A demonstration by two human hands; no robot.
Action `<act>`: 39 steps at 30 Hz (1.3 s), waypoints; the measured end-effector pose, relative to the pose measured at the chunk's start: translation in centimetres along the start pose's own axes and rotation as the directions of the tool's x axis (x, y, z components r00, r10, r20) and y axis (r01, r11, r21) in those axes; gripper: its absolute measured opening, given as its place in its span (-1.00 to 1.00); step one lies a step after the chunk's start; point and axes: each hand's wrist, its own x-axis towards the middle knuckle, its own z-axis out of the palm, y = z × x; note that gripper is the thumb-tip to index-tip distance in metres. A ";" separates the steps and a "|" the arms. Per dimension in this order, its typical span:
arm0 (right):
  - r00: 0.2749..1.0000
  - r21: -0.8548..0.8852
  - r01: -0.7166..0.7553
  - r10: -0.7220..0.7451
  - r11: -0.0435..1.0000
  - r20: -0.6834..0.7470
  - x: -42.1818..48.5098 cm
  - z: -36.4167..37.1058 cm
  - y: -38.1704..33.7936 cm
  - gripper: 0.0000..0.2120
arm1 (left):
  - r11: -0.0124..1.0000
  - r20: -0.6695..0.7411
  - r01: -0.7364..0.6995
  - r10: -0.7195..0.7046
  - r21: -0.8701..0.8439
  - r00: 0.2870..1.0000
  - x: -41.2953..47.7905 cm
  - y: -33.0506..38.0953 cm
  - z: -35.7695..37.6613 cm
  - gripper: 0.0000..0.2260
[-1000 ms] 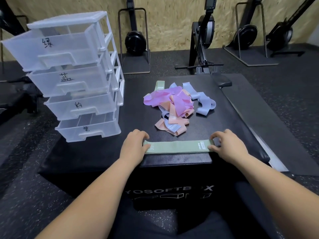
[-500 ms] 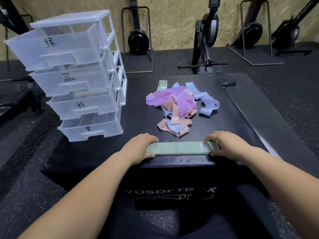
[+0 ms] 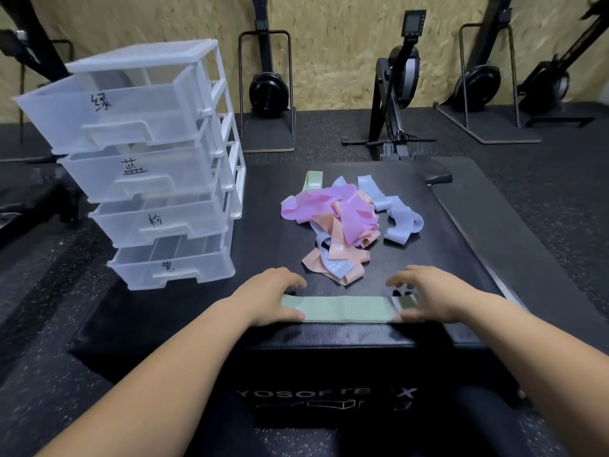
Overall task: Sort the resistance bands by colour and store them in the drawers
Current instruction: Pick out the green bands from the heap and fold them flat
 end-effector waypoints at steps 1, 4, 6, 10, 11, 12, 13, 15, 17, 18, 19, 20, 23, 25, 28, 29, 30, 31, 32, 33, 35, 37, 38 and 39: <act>1.000 0.022 0.003 -0.003 1.000 -0.018 0.5 -0.4 -0.1 -0.30 | 1.000 -0.020 0.010 -0.010 -0.026 1.000 0.4 -0.1 -0.3 -0.39; 0.998 0.054 0.010 -0.006 0.998 -0.070 2.6 -1.5 -0.7 -0.39 | 0.997 -0.079 0.033 -0.039 -0.075 0.996 1.9 -0.2 -1.5 -0.44; 0.995 0.056 0.012 -0.006 0.998 -0.103 4.5 -2.3 -1.2 -0.44 | 0.995 -0.116 0.052 -0.062 -0.088 0.991 3.2 -0.3 -2.4 -0.46; 0.987 0.094 0.051 -0.035 0.994 -0.159 9.2 -3.9 -2.2 -0.53 | 0.992 -0.161 0.083 -0.098 -0.093 0.982 6.1 -0.9 -3.4 -0.45; 0.986 0.095 0.051 -0.035 0.994 -0.164 10.4 -4.3 -2.4 -0.53 | 0.992 -0.167 0.090 -0.105 -0.092 0.980 6.8 -1.1 -3.5 -0.44; 0.985 0.085 0.051 -0.036 0.995 -0.168 11.8 -4.7 -2.6 -0.53 | 0.991 -0.177 0.097 -0.112 -0.092 0.978 7.6 -1.4 -3.6 -0.43; 0.985 0.065 0.051 -0.039 0.997 -0.171 13.3 -5.1 -2.8 -0.53 | 0.990 -0.190 0.103 -0.120 -0.094 0.974 8.5 -1.8 -3.7 -0.42; 0.982 0.042 0.055 -0.046 0.998 -0.185 16.4 -6.0 -3.2 -0.54 | 0.986 -0.218 0.128 -0.149 -0.106 0.965 10.2 -2.4 -3.9 -0.41; 0.974 0.020 0.068 -0.062 0.997 -0.217 19.4 -6.8 -3.6 -0.56 | 0.981 -0.243 0.154 -0.179 -0.120 0.953 11.7 -3.1 -3.8 -0.40; 0.973 0.012 0.066 -0.062 0.998 -0.225 20.8 -7.0 -3.7 -0.55 | 0.979 -0.253 0.165 -0.191 -0.119 0.948 12.4 -3.5 -3.6 -0.40; 0.973 0.005 0.062 -0.059 0.998 -0.223 22.2 -7.3 -3.9 -0.52 | 0.976 -0.261 0.179 -0.206 -0.122 0.943 13.1 -3.9 -3.5 -0.40; 0.974 -0.004 0.061 -0.060 0.998 -0.217 23.6 -7.4 -4.1 -0.49 | 0.972 -0.267 0.193 -0.222 -0.133 0.938 13.8 -4.3 -3.3 -0.39; 0.976 -0.036 0.070 -0.076 0.997 -0.202 27.5 -7.3 -4.5 -0.44 | 0.958 -0.279 0.232 -0.272 -0.167 0.921 15.7 -5.6 -2.4 -0.35; 0.981 -0.035 0.062 -0.067 0.997 -0.182 29.9 -6.9 -4.7 -0.45 | 0.953 -0.293 0.261 -0.297 -0.156 0.909 16.9 -6.4 -1.6 -0.34; 0.986 -0.035 0.049 -0.054 0.998 -0.156 33.3 -6.3 -5.1 -0.52 | 0.940 -0.313 0.303 -0.338 -0.158 0.887 18.0 -7.5 -0.2 -0.32; 0.986 -0.029 0.048 -0.052 0.998 -0.159 34.3 -6.0 -5.3 -0.54 | 0.932 -0.324 0.316 -0.358 -0.176 0.876 18.1 -7.8 0.3 -0.31; 0.985 -0.031 0.044 -0.049 0.999 -0.165 35.3 -5.9 -5.5 -0.56 | 0.924 -0.345 0.327 -0.379 -0.199 0.859 18.2 -8.0 0.9 -0.30; 0.984 -0.042 0.041 -0.047 0.998 -0.171 36.2 -5.7 -5.6 -0.57 | 0.916 -0.373 0.338 -0.397 -0.216 0.839 18.2 -8.1 1.4 -0.30; 0.984 -0.052 0.037 -0.045 0.998 -0.174 37.1 -5.6 -5.8 -0.58 | 0.913 -0.401 0.349 -0.407 -0.212 0.821 18.1 -8.0 2.0 -0.29; 0.985 -0.052 0.033 -0.041 0.998 -0.167 37.9 -5.5 -6.0 -0.59 | 0.914 -0.426 0.362 -0.407 -0.186 0.808 18.0 -8.0 2.4 -0.27; 0.995 -0.051 0.003 -0.008 0.999 -0.099 39.3 -5.5 -6.5 -0.59 | 0.916 -0.458 0.378 -0.396 -0.135 0.796 18.2 -8.0 2.8 -0.22; 0.999 -0.083 -0.033 0.033 0.996 -0.008 40.4 -5.5 -6.7 -0.62 | 0.916 -0.473 0.384 -0.391 -0.116 0.790 18.3 -8.0 2.9 -0.20; 0.999 -0.098 -0.045 0.048 0.994 0.024 40.7 -5.3 -6.7 -0.64 | 0.917 -0.479 0.384 -0.386 -0.106 0.789 18.3 -8.0 2.9 -0.20; 0.998 -0.102 -0.049 0.054 0.994 0.042 40.8 -5.1 -6.6 -0.66 | 0.918 -0.478 0.385 -0.384 -0.101 0.790 18.3 -7.9 3.0 -0.20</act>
